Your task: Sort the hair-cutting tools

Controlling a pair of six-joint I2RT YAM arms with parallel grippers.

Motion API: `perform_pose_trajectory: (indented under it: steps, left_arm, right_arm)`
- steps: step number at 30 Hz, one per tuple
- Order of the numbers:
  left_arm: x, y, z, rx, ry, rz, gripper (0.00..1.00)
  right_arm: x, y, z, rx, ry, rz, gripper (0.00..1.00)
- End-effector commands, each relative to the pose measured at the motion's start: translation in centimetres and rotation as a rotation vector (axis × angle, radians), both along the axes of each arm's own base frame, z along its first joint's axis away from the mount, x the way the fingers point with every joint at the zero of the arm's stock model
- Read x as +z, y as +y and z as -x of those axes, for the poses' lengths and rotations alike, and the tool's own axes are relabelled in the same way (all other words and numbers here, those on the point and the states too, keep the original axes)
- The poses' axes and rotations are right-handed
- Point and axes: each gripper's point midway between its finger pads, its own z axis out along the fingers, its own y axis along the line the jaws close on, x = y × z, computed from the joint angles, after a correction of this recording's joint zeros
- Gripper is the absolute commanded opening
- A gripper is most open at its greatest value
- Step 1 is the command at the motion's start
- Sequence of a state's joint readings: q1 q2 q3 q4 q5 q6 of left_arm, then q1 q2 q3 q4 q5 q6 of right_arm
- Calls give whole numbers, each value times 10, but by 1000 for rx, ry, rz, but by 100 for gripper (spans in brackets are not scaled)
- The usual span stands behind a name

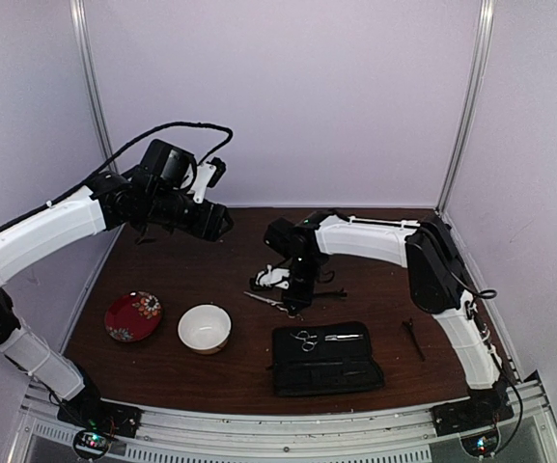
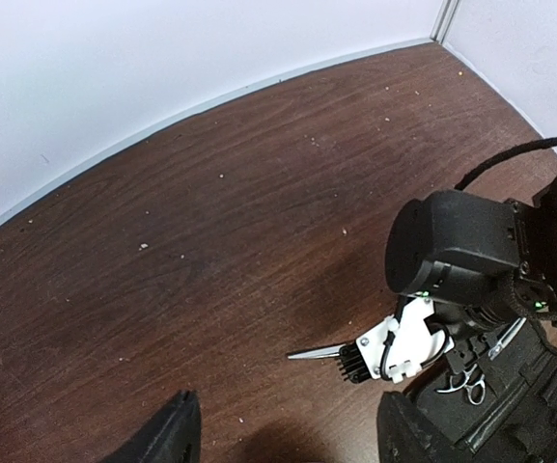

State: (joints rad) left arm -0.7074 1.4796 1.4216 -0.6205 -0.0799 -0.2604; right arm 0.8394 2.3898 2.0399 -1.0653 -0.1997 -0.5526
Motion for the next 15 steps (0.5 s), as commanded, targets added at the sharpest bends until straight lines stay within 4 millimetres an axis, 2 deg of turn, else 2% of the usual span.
perform_pose_trajectory:
  steps: [1, 7, 12, 15]
  left_arm:
    - [18, -2, -4, -7, -44, 39, 65]
    - [15, -2, -5, -7, -40, 36, 65]
    - [15, -2, -5, -5, -45, 33, 65]
    - [14, -3, -6, -8, -43, 31, 65]
  right_arm:
    - [7, -21, 9, 5, -14, 68, 16]
    - [59, -27, 3, -13, -121, -8, 13]
    - [88, -35, 5, -22, -164, -39, 12]
    - [94, -48, 15, -19, -163, -31, 12]
